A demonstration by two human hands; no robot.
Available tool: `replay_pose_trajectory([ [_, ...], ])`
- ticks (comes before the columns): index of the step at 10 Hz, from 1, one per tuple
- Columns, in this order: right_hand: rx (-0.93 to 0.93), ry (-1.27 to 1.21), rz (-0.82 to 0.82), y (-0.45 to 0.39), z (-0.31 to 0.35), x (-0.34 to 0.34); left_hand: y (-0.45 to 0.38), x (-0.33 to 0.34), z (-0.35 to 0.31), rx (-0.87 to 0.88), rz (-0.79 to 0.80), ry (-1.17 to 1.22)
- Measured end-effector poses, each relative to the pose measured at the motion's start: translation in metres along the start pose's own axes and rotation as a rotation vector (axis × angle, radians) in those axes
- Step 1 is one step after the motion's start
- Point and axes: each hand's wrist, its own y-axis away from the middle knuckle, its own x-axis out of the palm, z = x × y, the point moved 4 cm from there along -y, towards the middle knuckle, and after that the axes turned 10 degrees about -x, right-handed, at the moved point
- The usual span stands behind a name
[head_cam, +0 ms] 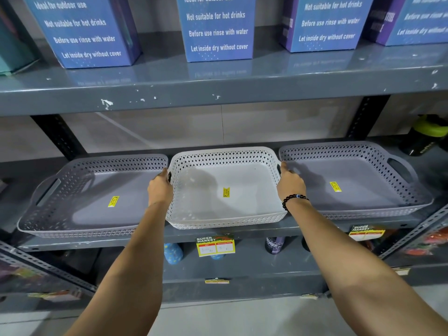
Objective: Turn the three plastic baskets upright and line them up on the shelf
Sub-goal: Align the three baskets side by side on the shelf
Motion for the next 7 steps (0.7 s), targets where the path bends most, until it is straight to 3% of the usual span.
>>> replay_pose_trajectory([
  [5, 0.006, 0.005, 0.022, -0.001, 0.003, 0.000, 0.000, 0.001, -0.005, 0.061, 0.024, -0.109],
  [7, -0.021, 0.075, -0.069, 0.015, 0.016, -0.007, 0.020, -0.007, -0.016, 0.174, -0.062, -0.127],
])
